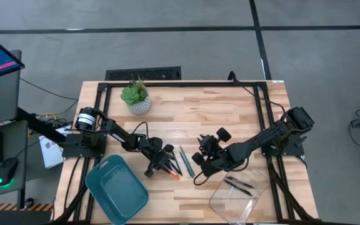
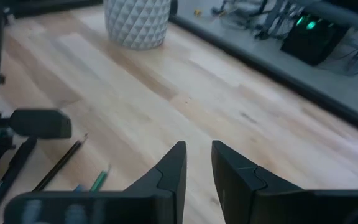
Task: Sort pens & pencils
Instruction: Put the orange pencil into the blue bin
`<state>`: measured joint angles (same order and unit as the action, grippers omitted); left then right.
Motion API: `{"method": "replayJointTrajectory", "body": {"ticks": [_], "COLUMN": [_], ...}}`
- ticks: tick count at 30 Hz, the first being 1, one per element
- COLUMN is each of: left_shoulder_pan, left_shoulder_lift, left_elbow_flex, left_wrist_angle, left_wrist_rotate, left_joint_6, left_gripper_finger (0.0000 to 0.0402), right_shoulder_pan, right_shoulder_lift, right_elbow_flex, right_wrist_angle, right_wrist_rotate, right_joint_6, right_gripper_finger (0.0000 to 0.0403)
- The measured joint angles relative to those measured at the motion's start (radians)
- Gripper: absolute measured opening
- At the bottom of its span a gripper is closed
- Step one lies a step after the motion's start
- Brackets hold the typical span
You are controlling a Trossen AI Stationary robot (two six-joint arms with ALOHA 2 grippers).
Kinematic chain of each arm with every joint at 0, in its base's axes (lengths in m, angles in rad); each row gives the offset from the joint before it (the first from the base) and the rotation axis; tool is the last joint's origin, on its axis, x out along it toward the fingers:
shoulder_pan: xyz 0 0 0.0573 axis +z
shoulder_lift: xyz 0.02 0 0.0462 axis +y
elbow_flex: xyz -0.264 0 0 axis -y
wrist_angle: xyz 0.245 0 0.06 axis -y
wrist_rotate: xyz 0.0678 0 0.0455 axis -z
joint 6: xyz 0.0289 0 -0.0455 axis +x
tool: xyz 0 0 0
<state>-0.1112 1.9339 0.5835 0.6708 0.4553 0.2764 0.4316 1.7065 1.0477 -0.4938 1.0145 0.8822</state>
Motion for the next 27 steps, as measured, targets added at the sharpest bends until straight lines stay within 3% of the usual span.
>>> {"method": "replayJointTrajectory", "body": {"ticks": [8,19,27], "left_shoulder_pan": [0.000,0.000,0.000], "left_shoulder_lift": [0.000,-0.003,-0.004], "left_elbow_flex": [0.000,0.001,0.001], "left_wrist_angle": [0.000,-0.002,-0.001], "left_wrist_rotate": [0.001,0.000,-0.004], "left_joint_6": [0.000,0.000,0.001], "left_gripper_finger": [0.0036,0.0036,0.0036], "right_shoulder_pan": [0.013,0.033,0.065], "right_shoulder_lift": [-0.003,-0.100,-0.184], "right_elbow_flex": [0.000,0.000,0.000], "right_wrist_angle": [-0.010,-0.053,-0.060], "right_wrist_rotate": [0.113,0.135,0.139], "right_joint_6": [-0.002,-0.002,-0.100], "right_gripper_finger": [0.0098,0.0098,0.0098]}}
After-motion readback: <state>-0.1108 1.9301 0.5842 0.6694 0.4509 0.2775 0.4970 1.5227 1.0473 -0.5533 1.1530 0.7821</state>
